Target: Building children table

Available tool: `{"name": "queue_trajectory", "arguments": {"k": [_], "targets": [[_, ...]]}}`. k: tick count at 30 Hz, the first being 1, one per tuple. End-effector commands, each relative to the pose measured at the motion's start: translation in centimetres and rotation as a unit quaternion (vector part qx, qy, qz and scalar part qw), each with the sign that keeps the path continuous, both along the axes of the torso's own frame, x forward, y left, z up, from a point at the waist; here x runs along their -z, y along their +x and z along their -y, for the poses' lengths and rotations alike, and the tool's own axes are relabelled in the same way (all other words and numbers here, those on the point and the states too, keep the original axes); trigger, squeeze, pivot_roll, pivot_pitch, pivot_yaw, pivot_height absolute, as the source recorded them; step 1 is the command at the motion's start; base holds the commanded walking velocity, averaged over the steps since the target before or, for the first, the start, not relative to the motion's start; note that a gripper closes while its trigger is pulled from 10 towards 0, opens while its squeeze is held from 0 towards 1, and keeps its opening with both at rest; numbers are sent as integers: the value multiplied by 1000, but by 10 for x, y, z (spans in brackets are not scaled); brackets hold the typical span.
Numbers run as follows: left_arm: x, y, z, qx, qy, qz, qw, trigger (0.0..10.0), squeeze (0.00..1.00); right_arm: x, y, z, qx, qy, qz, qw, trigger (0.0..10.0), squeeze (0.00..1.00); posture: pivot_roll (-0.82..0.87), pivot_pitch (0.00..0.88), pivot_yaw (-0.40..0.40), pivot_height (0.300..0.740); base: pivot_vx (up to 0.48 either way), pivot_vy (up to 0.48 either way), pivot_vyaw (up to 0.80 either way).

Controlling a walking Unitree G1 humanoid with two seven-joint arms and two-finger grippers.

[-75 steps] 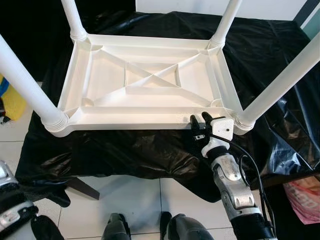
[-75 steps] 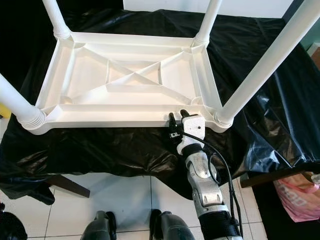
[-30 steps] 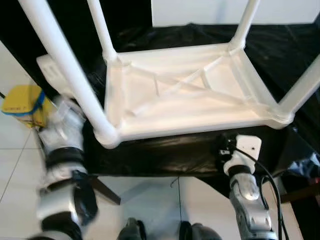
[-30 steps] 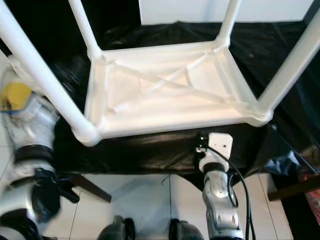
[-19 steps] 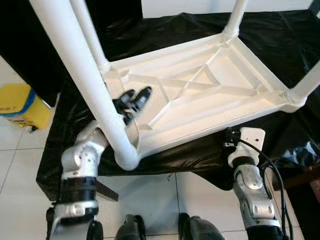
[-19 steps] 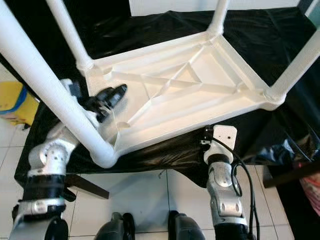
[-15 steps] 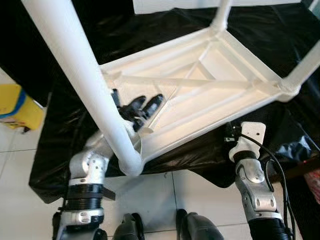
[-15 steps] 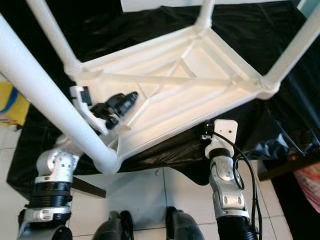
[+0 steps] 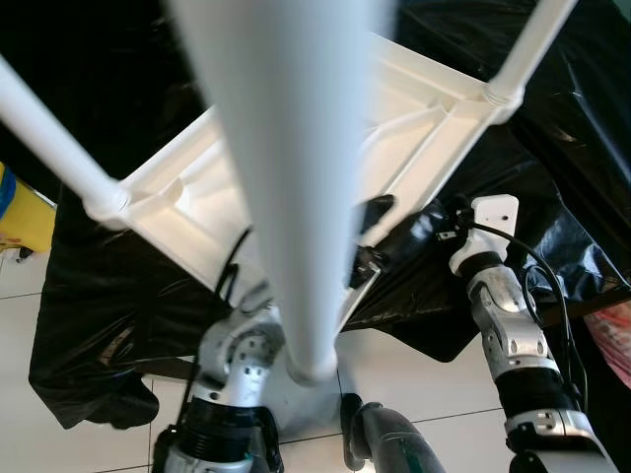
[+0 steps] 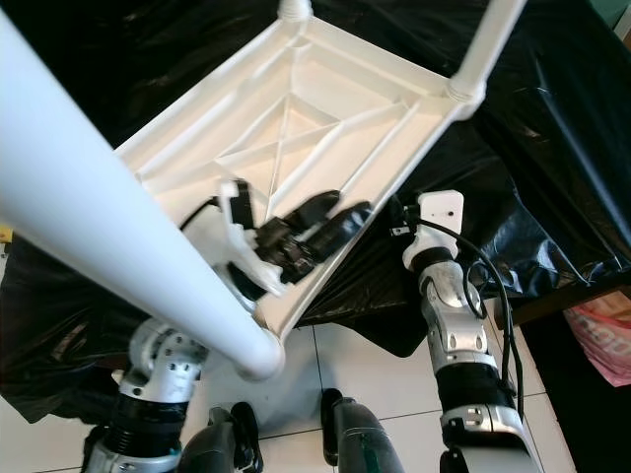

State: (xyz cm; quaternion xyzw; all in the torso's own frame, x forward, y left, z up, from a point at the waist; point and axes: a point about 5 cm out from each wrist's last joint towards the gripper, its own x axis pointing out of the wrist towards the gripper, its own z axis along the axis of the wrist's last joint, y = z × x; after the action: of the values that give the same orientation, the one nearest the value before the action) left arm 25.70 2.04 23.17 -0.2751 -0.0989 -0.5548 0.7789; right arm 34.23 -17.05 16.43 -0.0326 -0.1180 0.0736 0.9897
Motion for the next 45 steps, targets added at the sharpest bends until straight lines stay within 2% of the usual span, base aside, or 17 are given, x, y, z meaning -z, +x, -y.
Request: {"name": "queue_trajectory", "arguments": {"k": [1, 9, 12, 14, 17, 18, 19, 20, 23, 25, 28, 30, 33, 37, 40, 41, 45], "targets": [[-1, -6, 13, 39, -3, 25, 999, 10000, 0, 29, 0, -9, -29, -1, -64, 998, 10000, 0, -126, 343, 11, 740, 0, 0, 0], [-2, -1, 22, 16, 5, 22, 1000, 10000, 0, 25, 13, -4, 6, -10, -58, 998, 10000, 0, -122, 329, 13, 740, 0, 0, 0], [2, 9, 12, -25, 40, 31, 998, 10000, 0, 21, 11, 10, 59, -12, -43, 997, 10000, 0, -118, 303, 9, 740, 0, 0, 0], [2, 23, -9, -82, 68, 38, 994, 10000, 0, 21, 1, 26, 109, -21, -36, 993, 10000, 0, -119, 284, 1, 740, 0, 0, 0], [1, 27, -16, -100, 73, 41, 991, 10000, 0, 23, -2, 31, 125, -29, -36, 991, 10000, 0, -120, 280, 0, 740, 0, 0, 0], [-3, 30, -30, -125, 74, 48, 988, 10000, 0, 25, -10, 38, 144, -34, -37, 988, 10000, 0, -124, 258, -5, 740, 0, 0, 0], [-3, 30, -30, -125, 74, 48, 988, 10000, 0, 25, -10, 38, 144, -34, -37, 988, 10000, 0, -124, 258, -5, 740, 0, 0, 0], [-5, 32, -46, -150, 84, 60, 983, 10000, 0, 26, -19, 42, 154, -41, -31, 987, 10000, 0, -126, 240, -6, 740, 0, 0, 0], [-8, 34, -68, -179, 103, 77, 975, 10000, 0, 24, -31, 45, 157, -44, -19, 986, 10000, 0, -129, 223, -8, 740, 0, 0, 0], [-8, 34, -68, -179, 103, 77, 975, 10000, 0, 24, -31, 45, 157, -44, -19, 986, 10000, 0, -129, 223, -8, 740, 0, 0, 0], [-10, 38, -101, -208, 159, 110, 959, 10000, 0, 10, -44, 45, 130, -38, 23, 991, 10000, 0, -130, 182, -20, 740, 0, 0, 0], [-10, 38, -101, -208, 159, 110, 959, 10000, 0, 10, -44, 45, 130, -38, 23, 991, 10000, 0, -130, 182, -20, 740, 0, 0, 0], [-6, 40, -126, -217, 242, 145, 934, 10000, 0, 2, -54, 46, 112, -26, 39, 993, 10000, 0, -131, 154, -28, 740, 0, 0, 0], [-6, 39, -136, -218, 275, 159, 923, 10000, 0, 3, -59, 43, 100, -25, 33, 994, 10000, 0, -133, 147, -30, 740, 0, 0, 0], [-1, 37, -144, -227, 340, 174, 896, 10000, 0, 5, -66, 34, 72, -19, 22, 997, 10000, 0, -118, 134, -38, 740, 0, 0, 0], [5, 33, -146, -213, 363, 174, 890, 10000, 1000, 4, -67, 31, 66, -15, 21, 998, 10000, 0, -118, 130, -37, 740, 0, 0, 0], [13, 27, -149, -189, 390, 171, 885, 10000, 1000, 3, -66, 29, 57, -12, 22, 998, 10000, 0, -116, 132, -33, 740, 0, 0, 0]]}}
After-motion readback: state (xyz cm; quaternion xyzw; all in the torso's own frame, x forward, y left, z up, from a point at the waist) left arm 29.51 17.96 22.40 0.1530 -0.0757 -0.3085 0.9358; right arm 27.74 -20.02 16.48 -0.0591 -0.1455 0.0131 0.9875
